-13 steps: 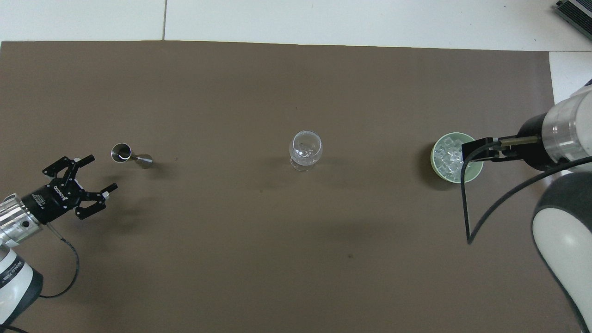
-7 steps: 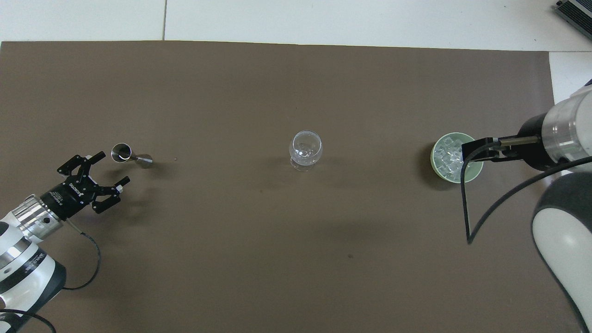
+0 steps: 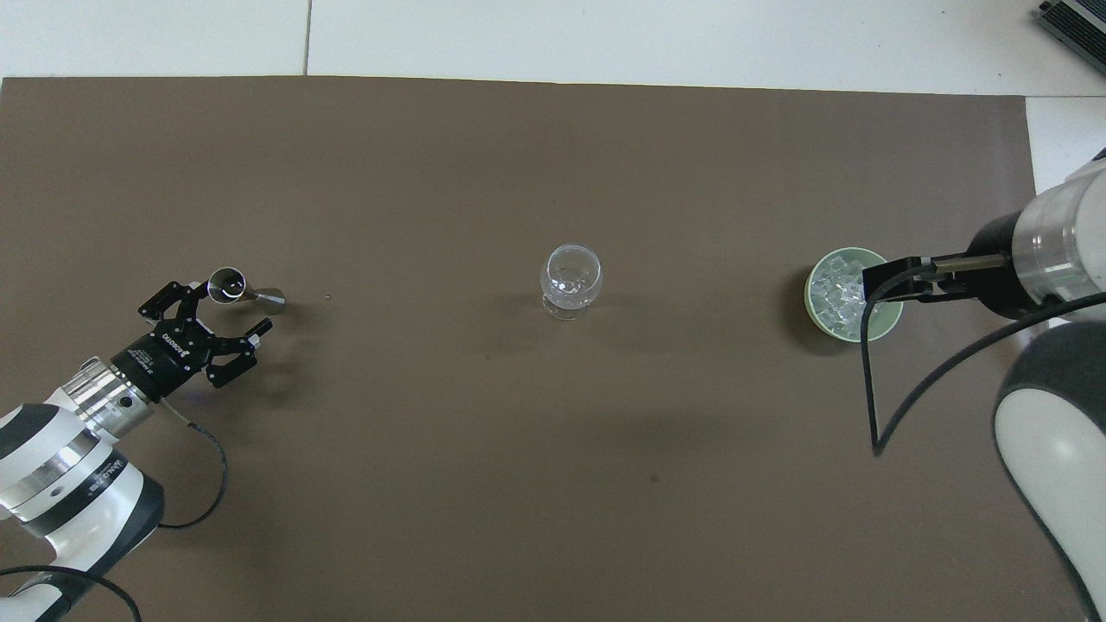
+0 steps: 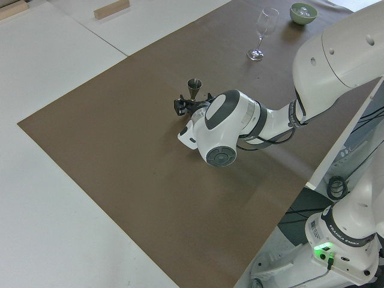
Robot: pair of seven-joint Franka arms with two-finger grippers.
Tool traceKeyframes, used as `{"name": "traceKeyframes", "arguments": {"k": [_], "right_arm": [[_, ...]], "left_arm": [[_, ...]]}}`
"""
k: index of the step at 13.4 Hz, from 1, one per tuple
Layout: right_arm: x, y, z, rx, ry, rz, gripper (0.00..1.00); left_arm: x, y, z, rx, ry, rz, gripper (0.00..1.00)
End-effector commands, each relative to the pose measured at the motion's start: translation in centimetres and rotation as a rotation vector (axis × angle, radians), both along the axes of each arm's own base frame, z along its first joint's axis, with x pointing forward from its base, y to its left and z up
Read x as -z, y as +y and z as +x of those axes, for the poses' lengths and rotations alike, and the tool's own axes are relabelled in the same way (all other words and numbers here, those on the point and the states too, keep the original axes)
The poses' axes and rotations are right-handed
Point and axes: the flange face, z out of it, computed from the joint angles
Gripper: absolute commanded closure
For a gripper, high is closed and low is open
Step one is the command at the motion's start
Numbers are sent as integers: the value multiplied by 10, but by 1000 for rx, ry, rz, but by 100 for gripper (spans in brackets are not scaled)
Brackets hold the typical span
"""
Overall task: Pour wine and add ice with both arms
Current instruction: 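Lower the left gripper onto the silver jigger and close it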
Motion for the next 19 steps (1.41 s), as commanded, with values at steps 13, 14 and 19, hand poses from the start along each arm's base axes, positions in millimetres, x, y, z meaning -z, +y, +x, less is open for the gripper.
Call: {"name": "traceKeyframes", "arguments": {"k": [13, 14, 19], "right_arm": [[-1, -4, -7, -18, 7, -4, 0], [-1, -4, -6, -18, 7, -4, 0], [-1, -3, -7, -19, 7, -4, 0]], "left_arm": [[13, -18, -3, -52, -29, -16, 28], [13, -19, -2, -52, -31, -16, 30], [13, -16, -3, -60, -31, -16, 45]]}}
